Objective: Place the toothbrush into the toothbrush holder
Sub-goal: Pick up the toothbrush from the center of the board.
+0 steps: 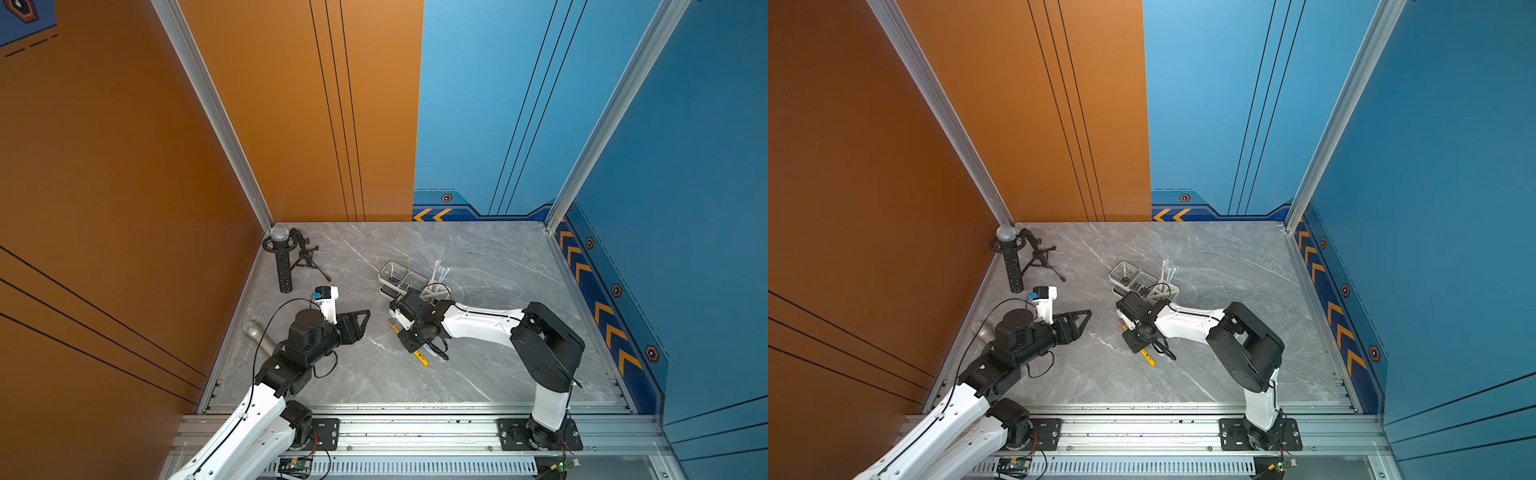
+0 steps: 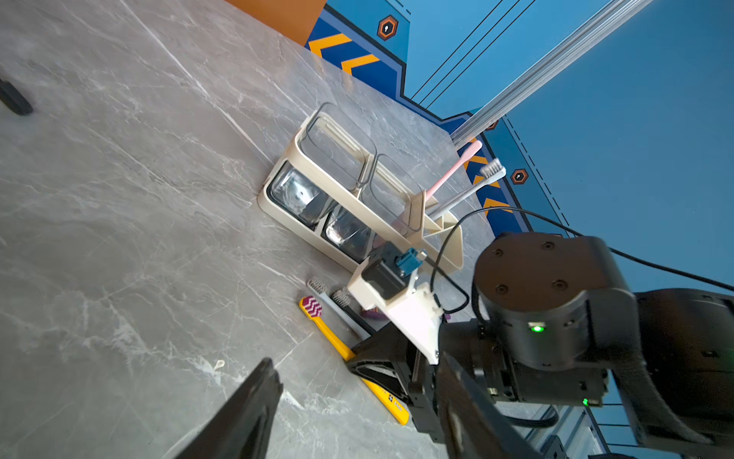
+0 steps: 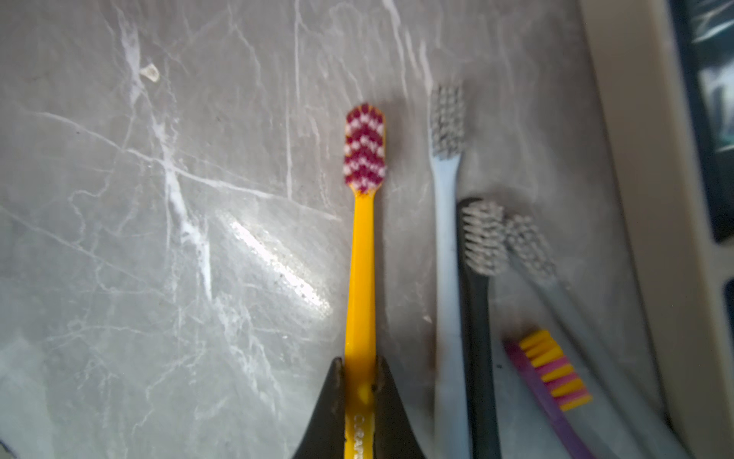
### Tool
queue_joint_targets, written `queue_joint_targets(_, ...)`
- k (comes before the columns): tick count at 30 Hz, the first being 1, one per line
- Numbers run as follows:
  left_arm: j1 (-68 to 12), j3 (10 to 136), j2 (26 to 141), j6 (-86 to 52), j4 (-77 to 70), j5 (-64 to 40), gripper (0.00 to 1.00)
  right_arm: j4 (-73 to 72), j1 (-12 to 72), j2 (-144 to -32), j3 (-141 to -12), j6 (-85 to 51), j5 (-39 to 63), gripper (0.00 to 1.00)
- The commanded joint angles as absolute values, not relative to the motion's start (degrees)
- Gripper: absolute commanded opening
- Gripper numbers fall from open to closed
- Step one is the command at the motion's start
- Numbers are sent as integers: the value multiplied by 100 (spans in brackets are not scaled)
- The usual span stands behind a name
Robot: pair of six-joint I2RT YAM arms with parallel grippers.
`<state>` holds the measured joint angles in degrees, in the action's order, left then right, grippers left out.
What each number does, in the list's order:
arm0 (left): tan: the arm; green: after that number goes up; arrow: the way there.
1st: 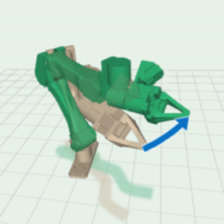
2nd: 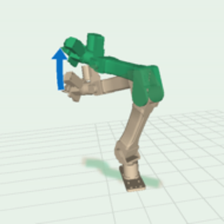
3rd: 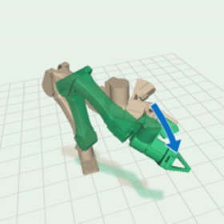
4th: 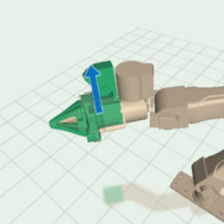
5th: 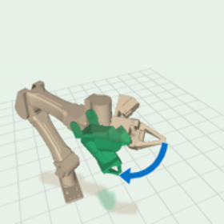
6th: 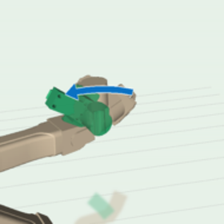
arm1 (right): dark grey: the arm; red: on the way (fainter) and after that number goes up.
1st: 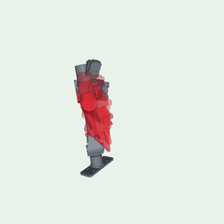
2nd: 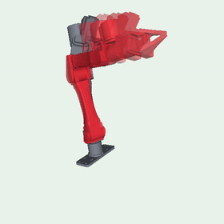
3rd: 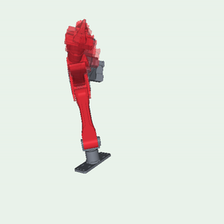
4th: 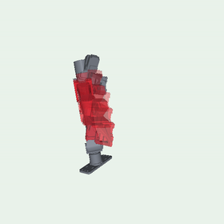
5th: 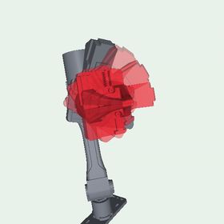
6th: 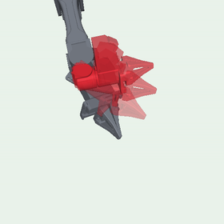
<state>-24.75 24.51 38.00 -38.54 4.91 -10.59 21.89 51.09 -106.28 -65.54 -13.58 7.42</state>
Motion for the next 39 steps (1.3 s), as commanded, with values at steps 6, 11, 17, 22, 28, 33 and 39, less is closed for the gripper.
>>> queue_joint_targets(6,-2424,2044,4324,-3997,-624,-1670,68,1595,5049,-9906,-6427,-1587,895,0)
queue_joint_targets(11,-2436,1963,4735,-4026,-1288,-1907,69,1209,5045,-9586,-6172,-1634,905,0)
queue_joint_targets(17,-2465,2098,5106,-3976,-1756,-1944,68,1006,5053,-9311,-6030,-1600,946,0)
queue_joint_targets(22,-2531,2391,5664,-3877,-1948,-2134,67,833,5060,-9075,-5849,-1629,901,0)
queue_joint_targets(28,-2714,2678,6125,-3812,-2225,-2163,67,782,5068,-9009,-5740,-1584,943,0)
queue_joint_targets(33,-2834,2876,6321,-3771,-2228,-1975,65,695,5070,-8958,-5690,-1621,1004,0)
queue_joint_targets(39,-2871,3156,6837,-3803,-2219,-2144,63,591,5007,-8796,-5577,-1644,1026,0)
